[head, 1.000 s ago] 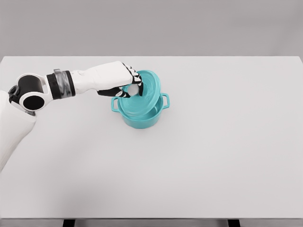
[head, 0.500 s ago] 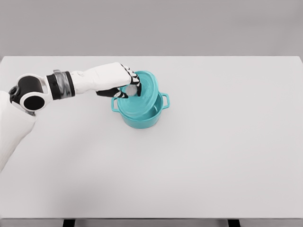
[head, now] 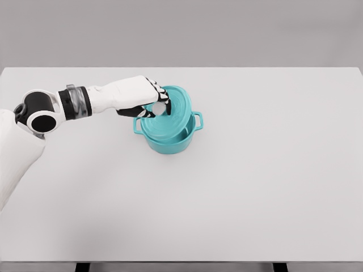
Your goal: Cover the pot with left arm
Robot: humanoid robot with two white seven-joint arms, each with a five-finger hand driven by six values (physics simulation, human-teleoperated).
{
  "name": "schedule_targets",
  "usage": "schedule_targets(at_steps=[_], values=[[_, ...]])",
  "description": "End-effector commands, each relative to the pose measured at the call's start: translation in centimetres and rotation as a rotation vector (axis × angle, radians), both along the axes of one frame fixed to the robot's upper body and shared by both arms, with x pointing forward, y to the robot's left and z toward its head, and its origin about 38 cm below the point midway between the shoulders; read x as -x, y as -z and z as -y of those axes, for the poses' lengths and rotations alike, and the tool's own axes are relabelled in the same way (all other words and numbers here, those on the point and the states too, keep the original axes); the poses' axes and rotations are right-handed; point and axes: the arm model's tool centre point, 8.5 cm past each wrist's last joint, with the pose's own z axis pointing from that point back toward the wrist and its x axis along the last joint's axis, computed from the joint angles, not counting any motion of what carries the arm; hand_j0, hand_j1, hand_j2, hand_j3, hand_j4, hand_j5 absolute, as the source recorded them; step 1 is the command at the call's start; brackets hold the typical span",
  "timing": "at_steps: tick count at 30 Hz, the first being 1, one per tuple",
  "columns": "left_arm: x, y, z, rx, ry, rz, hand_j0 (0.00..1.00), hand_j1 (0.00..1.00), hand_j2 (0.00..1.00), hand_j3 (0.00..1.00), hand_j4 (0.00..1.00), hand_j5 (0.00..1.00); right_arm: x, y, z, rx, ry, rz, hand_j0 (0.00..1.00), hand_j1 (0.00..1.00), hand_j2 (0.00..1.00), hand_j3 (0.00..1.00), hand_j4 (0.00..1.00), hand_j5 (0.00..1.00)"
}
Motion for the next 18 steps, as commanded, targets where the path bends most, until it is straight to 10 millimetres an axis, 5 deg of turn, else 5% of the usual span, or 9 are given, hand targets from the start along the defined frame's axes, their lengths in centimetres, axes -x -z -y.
schedule_targets(at_steps=[1,18], values=[[-0.02,-0.06,-0.04,0.006,-0.002,-0.002,0.54,0.54,0.54,0.54,0.54,0.54,-0.01,0.00,0.00,0.000,0.000,0.000,1.00,1.00,1.00,1.00,1.00,1.00],[0.02,-0.05,0.08,0.005,0.000,-0.001,0.60,0.60,0.60,0.60,0.60,0.60,-0.01,0.00,0.00,0.000,0.000,0.000,1.00,1.00,1.00,1.00,1.00,1.00]])
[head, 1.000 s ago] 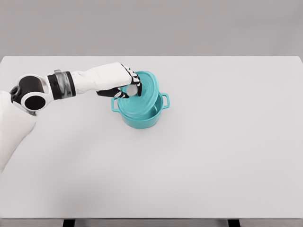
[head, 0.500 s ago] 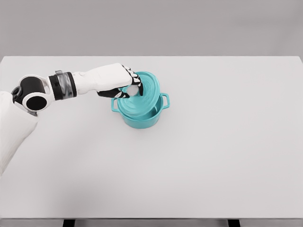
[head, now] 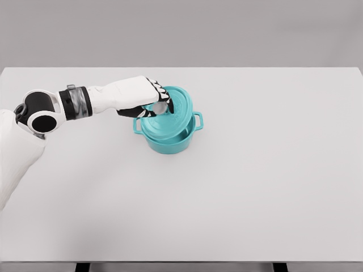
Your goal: Cover the pot with left arm
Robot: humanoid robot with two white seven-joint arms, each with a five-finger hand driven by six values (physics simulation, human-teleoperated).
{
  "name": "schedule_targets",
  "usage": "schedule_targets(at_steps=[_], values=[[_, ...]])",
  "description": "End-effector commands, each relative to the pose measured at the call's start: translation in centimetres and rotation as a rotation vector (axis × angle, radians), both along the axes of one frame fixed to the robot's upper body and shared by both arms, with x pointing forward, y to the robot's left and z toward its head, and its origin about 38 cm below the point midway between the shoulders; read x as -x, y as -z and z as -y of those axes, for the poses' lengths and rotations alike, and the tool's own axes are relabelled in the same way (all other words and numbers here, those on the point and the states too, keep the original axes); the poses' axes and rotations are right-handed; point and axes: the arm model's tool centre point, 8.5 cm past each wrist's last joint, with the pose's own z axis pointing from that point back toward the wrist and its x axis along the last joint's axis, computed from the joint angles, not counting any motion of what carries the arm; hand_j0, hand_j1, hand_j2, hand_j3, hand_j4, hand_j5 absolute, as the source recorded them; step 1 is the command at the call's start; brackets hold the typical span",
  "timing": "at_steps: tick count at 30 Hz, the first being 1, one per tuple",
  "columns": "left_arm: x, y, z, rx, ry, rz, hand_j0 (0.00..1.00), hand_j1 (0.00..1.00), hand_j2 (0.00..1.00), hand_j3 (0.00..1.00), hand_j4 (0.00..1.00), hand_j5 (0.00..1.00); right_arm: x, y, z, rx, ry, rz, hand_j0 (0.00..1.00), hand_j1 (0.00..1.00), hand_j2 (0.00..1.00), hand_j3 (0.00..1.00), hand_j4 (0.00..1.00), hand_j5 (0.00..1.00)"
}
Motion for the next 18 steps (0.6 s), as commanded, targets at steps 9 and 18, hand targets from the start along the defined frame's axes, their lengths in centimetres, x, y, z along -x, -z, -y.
schedule_targets(at_steps=[9,18], values=[[0.06,0.12,0.52,0.011,0.008,-0.007,0.63,0.63,0.63,0.63,0.63,0.63,-0.01,0.00,0.00,0.000,0.000,0.000,1.00,1.00,1.00,1.00,1.00,1.00],[0.02,0.16,0.53,0.002,0.005,-0.002,0.67,0.67,0.67,0.67,0.67,0.67,0.04,0.00,-0.02,-0.001,0.000,-0.001,1.00,1.00,1.00,1.00,1.00,1.00]])
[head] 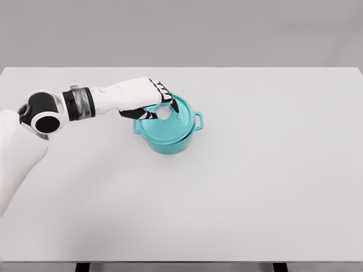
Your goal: Cover the pot with left arm
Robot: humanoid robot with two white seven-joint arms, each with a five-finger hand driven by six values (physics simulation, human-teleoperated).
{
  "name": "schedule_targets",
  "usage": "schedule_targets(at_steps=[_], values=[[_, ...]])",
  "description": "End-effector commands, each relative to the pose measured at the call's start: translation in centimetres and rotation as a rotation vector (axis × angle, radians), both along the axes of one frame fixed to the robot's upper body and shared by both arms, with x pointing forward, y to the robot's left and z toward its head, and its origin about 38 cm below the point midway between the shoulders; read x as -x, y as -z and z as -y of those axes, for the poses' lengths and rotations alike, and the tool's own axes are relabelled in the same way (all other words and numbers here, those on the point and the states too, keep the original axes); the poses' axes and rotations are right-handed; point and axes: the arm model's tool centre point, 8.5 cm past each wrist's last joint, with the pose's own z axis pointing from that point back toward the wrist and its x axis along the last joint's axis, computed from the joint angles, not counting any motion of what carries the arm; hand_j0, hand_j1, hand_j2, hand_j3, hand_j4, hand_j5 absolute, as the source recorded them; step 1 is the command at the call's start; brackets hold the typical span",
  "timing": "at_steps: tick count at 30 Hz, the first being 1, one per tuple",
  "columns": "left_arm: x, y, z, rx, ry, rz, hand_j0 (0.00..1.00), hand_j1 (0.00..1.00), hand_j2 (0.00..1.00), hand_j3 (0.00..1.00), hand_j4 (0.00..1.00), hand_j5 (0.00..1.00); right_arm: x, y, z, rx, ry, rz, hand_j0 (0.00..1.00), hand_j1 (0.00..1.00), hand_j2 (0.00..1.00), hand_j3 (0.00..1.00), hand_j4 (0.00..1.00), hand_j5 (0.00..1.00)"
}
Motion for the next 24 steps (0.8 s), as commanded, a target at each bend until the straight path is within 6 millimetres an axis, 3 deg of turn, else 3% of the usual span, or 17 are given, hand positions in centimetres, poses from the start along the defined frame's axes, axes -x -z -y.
schedule_targets(at_steps=[1,15,24], values=[[-0.02,-0.07,-0.02,0.006,-0.002,-0.002,0.67,0.67,0.67,0.67,0.67,0.67,-0.02,0.00,0.00,0.000,0.000,0.001,1.00,1.00,1.00,1.00,1.00,1.00],[-0.02,-0.03,0.20,0.011,0.001,-0.004,0.68,0.68,0.68,0.68,0.68,0.68,0.03,0.00,-0.01,0.000,0.000,-0.001,1.00,1.00,1.00,1.00,1.00,1.00],[-0.05,-0.07,-0.02,0.008,-0.003,-0.003,0.86,0.86,0.86,0.86,0.86,0.86,-0.02,0.00,0.00,0.000,0.000,0.001,1.00,1.00,1.00,1.00,1.00,1.00]])
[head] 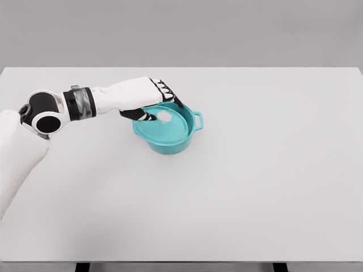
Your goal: Cover the pot with left arm
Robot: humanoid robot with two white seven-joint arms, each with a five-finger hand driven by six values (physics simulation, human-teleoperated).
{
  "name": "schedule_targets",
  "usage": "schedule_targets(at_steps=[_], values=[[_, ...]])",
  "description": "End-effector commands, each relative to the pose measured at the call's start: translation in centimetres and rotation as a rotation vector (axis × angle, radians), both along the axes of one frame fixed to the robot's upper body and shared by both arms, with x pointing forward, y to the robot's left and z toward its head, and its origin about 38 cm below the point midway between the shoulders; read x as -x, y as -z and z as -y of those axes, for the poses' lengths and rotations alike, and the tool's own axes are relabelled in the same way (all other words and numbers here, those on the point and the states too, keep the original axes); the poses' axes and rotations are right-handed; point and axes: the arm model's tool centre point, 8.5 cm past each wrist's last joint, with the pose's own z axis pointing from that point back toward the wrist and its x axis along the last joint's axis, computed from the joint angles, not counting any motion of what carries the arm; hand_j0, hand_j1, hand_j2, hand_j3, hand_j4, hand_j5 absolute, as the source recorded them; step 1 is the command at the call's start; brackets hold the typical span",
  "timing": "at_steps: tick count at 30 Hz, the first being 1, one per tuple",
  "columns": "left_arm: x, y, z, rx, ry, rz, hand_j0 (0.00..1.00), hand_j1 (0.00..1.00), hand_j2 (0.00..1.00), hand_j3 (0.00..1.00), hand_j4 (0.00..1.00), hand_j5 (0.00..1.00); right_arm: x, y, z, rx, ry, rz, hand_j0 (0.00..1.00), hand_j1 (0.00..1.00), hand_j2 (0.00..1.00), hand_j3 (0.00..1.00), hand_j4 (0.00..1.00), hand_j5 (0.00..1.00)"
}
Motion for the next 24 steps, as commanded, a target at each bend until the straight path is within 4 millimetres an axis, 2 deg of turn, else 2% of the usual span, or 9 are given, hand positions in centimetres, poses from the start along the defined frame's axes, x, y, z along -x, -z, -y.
schedule_targets(at_steps=[1,4,14,18,20,24], values=[[-0.02,-0.07,-0.12,0.006,-0.003,-0.003,0.87,0.87,0.87,0.87,0.87,0.87,-0.02,0.00,0.00,0.000,0.000,0.001,1.00,1.00,1.00,1.00,1.00,1.00],[0.00,-0.11,-0.15,0.005,-0.003,-0.002,0.90,0.90,0.90,0.90,0.90,0.90,-0.02,0.00,0.00,0.000,0.000,0.001,1.00,1.00,1.00,1.00,1.00,1.00],[0.00,-0.11,-0.15,0.005,-0.003,-0.002,0.90,0.90,0.90,0.90,0.90,0.90,-0.02,0.00,0.00,0.000,0.000,0.001,1.00,1.00,1.00,1.00,1.00,1.00],[-0.02,-0.14,-0.25,0.005,-0.005,-0.001,0.94,0.94,0.94,0.94,0.94,0.94,0.03,0.00,-0.02,-0.001,0.000,-0.001,1.00,1.00,1.00,1.00,1.00,1.00],[-0.02,-0.22,-0.32,0.005,-0.006,0.001,1.00,1.00,1.00,1.00,1.00,1.00,0.03,0.00,-0.02,-0.001,0.000,-0.001,1.00,1.00,1.00,1.00,1.00,1.00],[-0.04,-0.65,-0.58,0.020,-0.009,0.005,1.00,1.00,1.00,1.00,1.00,1.00,0.03,0.00,-0.02,-0.001,0.000,-0.001,1.00,1.00,1.00,1.00,1.00,1.00]])
